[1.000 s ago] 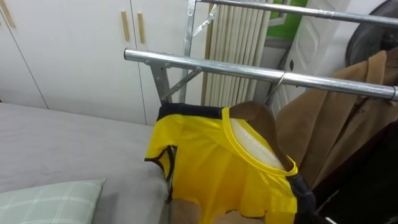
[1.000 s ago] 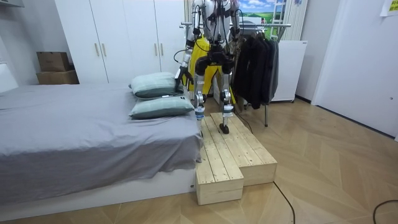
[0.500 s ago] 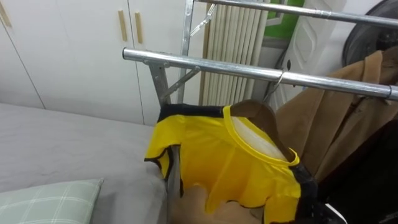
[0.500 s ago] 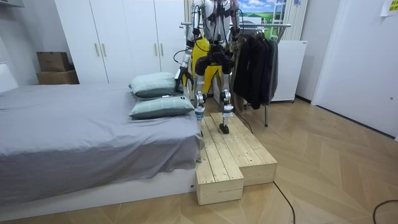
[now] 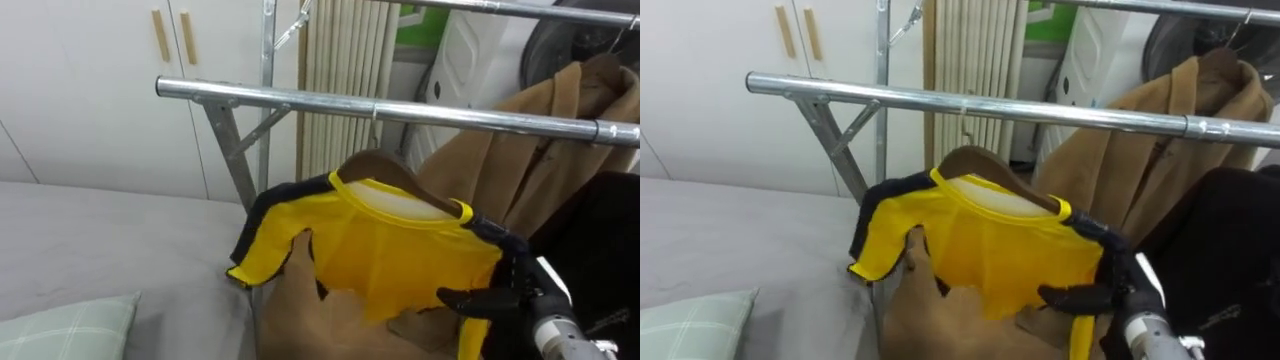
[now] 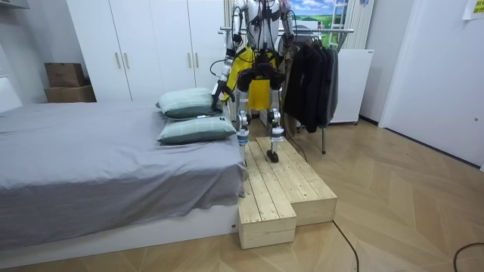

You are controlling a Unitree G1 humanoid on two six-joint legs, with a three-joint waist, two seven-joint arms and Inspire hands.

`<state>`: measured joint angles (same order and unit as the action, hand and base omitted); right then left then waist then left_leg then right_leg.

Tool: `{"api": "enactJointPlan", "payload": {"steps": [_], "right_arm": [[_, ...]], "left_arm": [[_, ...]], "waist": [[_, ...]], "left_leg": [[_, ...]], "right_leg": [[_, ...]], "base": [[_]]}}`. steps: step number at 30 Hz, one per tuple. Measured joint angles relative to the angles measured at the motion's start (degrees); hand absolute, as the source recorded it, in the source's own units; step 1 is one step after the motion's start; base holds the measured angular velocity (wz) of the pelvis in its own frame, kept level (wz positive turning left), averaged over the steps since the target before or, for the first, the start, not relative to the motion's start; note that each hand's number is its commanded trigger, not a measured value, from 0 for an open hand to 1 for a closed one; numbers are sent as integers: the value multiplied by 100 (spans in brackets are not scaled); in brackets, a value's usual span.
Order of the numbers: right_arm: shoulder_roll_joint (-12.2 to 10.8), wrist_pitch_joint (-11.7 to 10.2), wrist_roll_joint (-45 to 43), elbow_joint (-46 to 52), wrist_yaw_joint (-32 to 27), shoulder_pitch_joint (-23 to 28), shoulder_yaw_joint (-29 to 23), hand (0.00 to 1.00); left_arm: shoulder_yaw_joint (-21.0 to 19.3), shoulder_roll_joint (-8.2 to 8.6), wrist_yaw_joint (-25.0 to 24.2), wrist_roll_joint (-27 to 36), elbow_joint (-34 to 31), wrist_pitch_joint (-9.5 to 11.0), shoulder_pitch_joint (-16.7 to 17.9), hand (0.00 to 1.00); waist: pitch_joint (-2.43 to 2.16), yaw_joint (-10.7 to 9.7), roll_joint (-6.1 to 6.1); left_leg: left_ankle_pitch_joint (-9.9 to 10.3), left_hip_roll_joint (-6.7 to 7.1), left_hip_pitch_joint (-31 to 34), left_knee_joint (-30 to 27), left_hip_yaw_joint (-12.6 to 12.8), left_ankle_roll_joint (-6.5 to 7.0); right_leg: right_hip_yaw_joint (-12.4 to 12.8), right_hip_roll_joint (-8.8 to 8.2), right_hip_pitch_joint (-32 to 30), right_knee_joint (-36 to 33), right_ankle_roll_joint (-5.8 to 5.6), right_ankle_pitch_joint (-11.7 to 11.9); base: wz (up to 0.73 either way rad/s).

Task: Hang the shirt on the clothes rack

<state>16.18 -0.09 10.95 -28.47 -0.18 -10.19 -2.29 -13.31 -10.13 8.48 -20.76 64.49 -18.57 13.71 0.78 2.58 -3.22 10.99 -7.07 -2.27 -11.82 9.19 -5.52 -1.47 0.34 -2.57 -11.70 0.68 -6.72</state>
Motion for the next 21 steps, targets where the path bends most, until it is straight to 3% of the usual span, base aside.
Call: {"api": "enactJointPlan", "payload": {"steps": [21], "right_arm": [[92,25,252,1172,-510,284,-428,0]], "left_arm": [[-119,1,-13,-13,-7,0,2,0]], "waist": [[1,-146,-9]], "left_leg": [[3,-12,-18,73,173,0]], "right_leg": [[233,58,-155,-99,-4,-11]], "base": [[-5]]}}
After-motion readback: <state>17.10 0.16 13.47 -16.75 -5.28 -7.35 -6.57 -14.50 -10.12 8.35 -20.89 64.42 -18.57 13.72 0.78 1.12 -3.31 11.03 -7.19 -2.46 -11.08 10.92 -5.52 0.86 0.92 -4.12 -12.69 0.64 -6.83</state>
